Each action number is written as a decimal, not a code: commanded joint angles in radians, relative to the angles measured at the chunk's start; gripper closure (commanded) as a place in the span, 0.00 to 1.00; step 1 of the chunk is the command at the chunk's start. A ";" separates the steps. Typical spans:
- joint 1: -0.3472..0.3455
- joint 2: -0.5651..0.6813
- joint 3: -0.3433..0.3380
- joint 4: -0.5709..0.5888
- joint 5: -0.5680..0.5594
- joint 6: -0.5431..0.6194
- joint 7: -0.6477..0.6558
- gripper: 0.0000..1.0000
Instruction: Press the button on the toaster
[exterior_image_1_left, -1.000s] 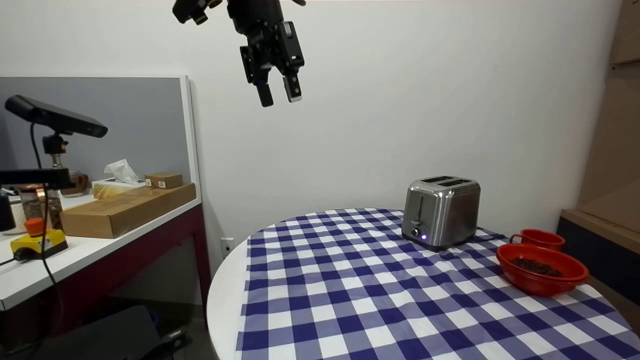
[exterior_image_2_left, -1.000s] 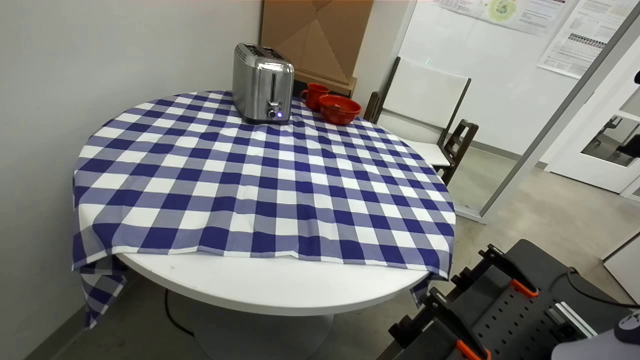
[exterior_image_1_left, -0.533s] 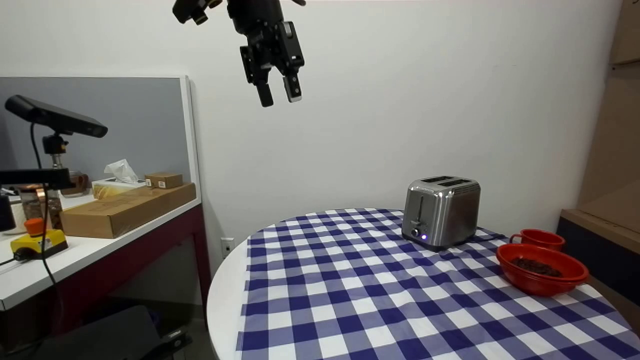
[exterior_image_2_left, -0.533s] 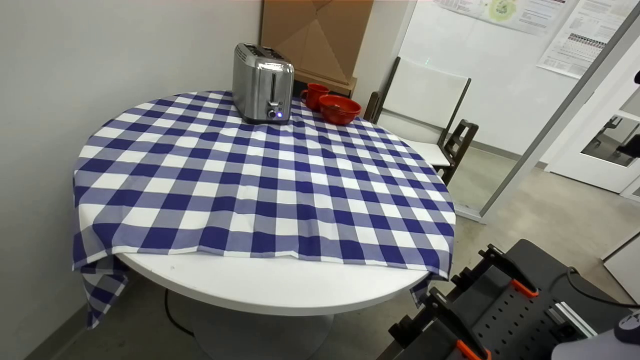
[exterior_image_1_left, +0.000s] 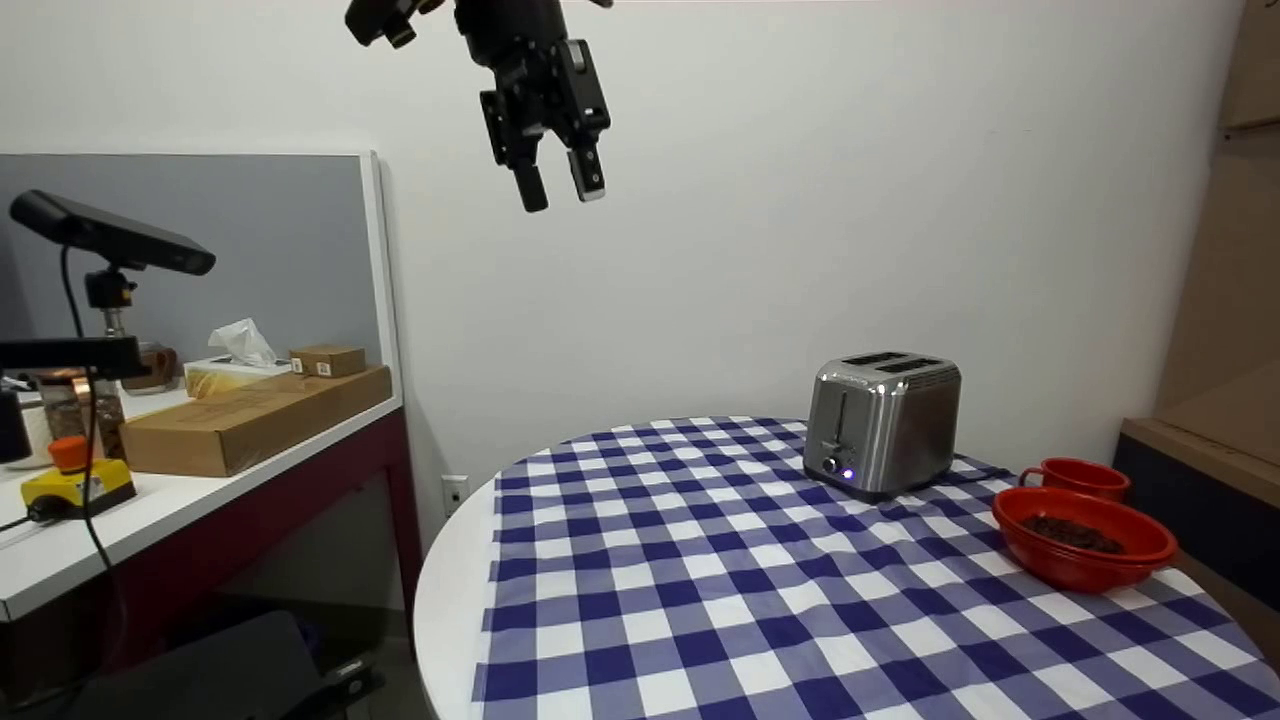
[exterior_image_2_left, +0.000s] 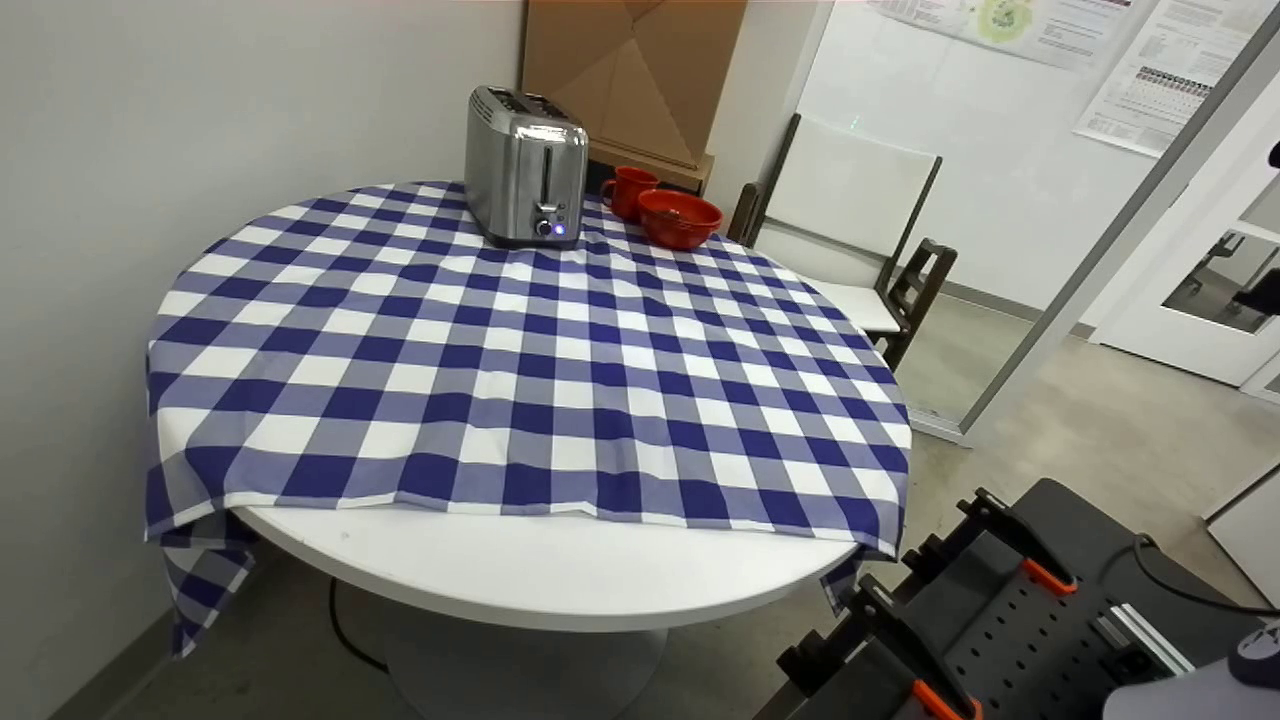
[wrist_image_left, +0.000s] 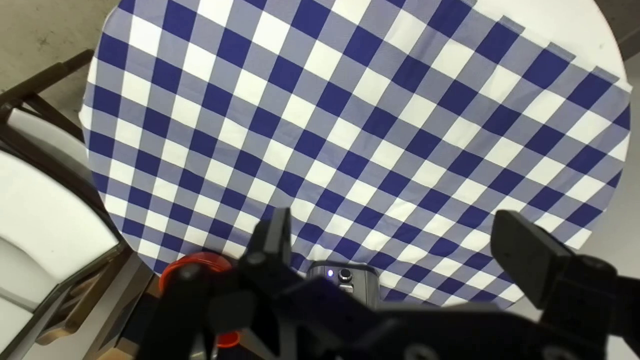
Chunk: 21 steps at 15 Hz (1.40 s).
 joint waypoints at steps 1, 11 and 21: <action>-0.014 0.012 0.008 0.055 -0.057 0.001 -0.016 0.00; -0.047 0.356 -0.003 0.329 -0.222 0.062 -0.046 0.00; -0.017 0.765 -0.053 0.591 -0.397 0.160 -0.002 0.00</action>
